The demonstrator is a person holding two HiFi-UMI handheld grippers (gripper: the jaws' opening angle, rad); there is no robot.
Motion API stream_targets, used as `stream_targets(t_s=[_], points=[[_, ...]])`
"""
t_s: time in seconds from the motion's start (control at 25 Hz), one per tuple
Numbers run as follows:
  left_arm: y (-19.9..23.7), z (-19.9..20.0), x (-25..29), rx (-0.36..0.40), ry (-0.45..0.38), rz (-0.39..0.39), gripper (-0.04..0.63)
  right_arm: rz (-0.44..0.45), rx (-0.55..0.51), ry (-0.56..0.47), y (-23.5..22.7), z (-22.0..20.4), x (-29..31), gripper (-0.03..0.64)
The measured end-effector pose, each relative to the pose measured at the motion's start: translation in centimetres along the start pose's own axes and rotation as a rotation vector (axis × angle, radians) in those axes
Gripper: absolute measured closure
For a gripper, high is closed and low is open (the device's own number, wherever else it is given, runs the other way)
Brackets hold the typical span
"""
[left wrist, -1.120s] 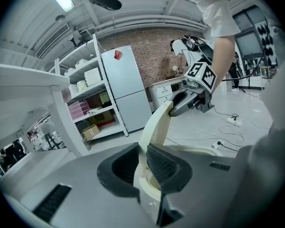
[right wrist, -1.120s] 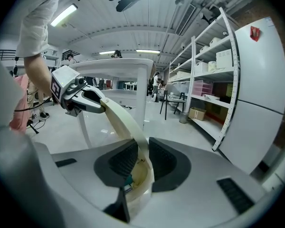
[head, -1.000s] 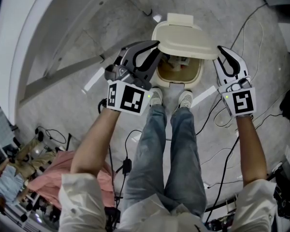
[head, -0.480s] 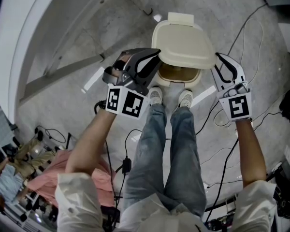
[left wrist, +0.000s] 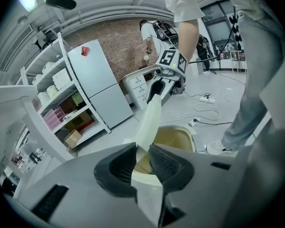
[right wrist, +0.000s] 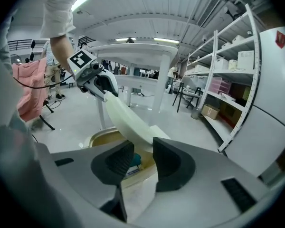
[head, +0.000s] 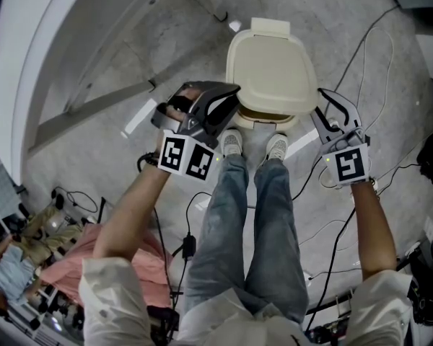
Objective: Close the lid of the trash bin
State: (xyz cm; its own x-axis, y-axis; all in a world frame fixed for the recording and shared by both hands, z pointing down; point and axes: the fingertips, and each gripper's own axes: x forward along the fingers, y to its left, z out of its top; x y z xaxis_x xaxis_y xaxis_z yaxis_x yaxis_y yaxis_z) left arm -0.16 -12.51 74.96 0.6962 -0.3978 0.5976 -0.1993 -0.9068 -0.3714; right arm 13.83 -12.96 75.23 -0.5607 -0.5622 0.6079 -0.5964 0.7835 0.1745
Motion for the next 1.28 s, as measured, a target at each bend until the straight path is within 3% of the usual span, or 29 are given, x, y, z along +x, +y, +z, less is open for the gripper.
stream_targets(t_s=[0.6, 0.8, 1.12, 1.28], points=[[-3.6, -1.8, 0.8, 0.098, 0.059, -0.108, 0.479, 0.076, -0.103, 0.107, 2.5, -3.1, 0.6, 0.445], [-4.5, -2.4, 1.1, 0.089, 0.07, -0.149, 0.469, 0.109, -0.114, 0.145, 3.1, -4.1, 0.9, 0.43], [-5.8, -3.4, 1.5, 0.001, 0.063, -0.231, 0.445, 0.157, -0.127, 0.177, 3.8, -5.3, 1.3, 0.407], [-6.5, -3.8, 1.8, 0.003, 0.079, -0.273, 0.437, 0.188, -0.156, 0.199, 4.3, -6.0, 1.6, 0.393]])
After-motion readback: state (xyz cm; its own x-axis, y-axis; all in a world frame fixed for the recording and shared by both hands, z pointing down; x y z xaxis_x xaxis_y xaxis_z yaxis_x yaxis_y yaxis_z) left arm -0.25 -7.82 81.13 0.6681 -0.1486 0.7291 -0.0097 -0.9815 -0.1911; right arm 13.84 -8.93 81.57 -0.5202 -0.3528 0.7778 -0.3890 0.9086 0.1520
